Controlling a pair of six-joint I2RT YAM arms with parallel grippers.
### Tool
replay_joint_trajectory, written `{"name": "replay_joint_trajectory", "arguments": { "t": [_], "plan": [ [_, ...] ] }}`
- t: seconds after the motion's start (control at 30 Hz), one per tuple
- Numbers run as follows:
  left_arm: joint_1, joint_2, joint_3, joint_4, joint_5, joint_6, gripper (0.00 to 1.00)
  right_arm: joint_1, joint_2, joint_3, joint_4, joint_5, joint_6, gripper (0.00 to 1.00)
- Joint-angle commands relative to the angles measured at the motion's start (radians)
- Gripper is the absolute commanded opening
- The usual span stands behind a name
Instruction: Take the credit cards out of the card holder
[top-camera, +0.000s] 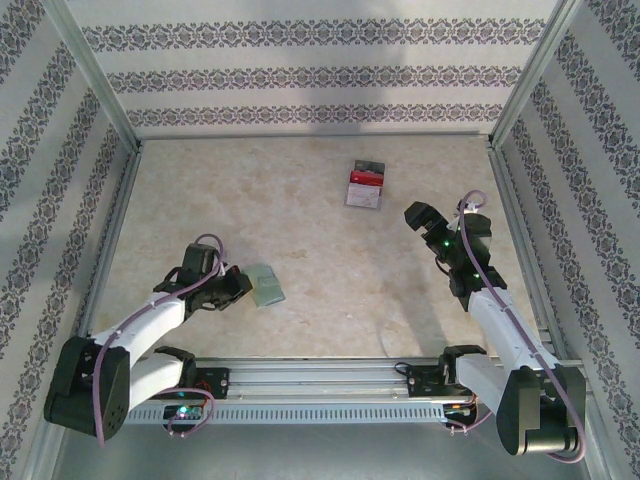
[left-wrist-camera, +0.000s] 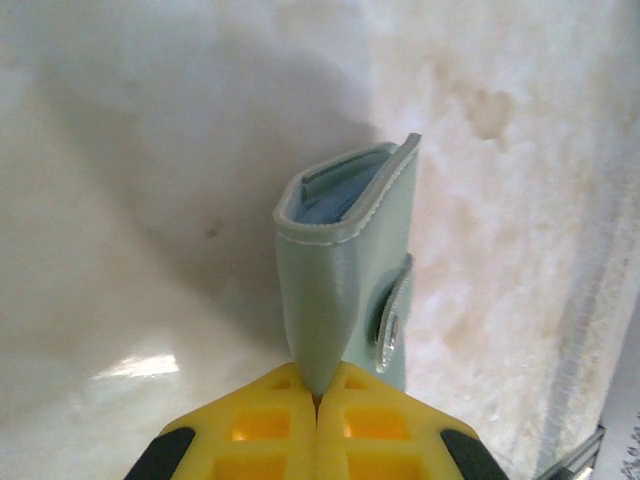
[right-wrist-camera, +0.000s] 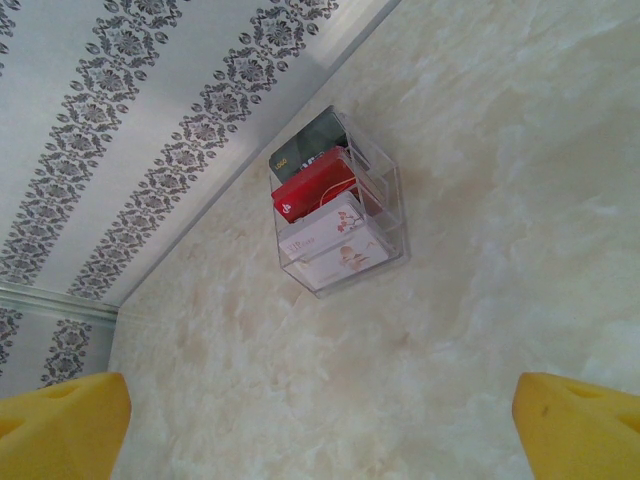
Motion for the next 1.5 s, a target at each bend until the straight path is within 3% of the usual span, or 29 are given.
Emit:
{"name": "replay_joint_trajectory", "arguments": {
  "t": [0.0,0.23,0.57,1.03,1.13,1.3,1.47],
  "plan": [
    [-0.031,-0.025,0.067,0.053,0.038,0.009,0.00,0.010,0.007,0.031,0.001,-0.016,-0.001,0.98],
    [-0.135,0.100,0.231,0.131,0.047,0.002,0.00,0.018,0.033,0.058,0.001,-0.051,-0.019,0.98],
    [-0.251,0.458,0.508,0.189,0.121,0.063,0.00,0.033,0.086,0.097,-0.020,-0.093,-0.056,0.95],
    [-0.328,0.704,0.478,0.329,0.077,0.001,0.00,0.037,0.166,0.177,-0.200,-0.131,-0.132,0.87],
    [-0.328,0.708,0.479,0.293,0.044,0.019,0.08,0.040,0.196,0.205,-0.239,-0.150,-0.142,0.82],
    [-0.324,0.642,0.496,0.194,-0.007,0.084,0.31,0.078,0.246,0.273,-0.352,-0.147,-0.189,0.73],
    [-0.290,0.569,0.489,0.155,-0.019,0.099,0.39,0.169,0.300,0.358,-0.483,-0.092,-0.236,0.66]
  ]
}}
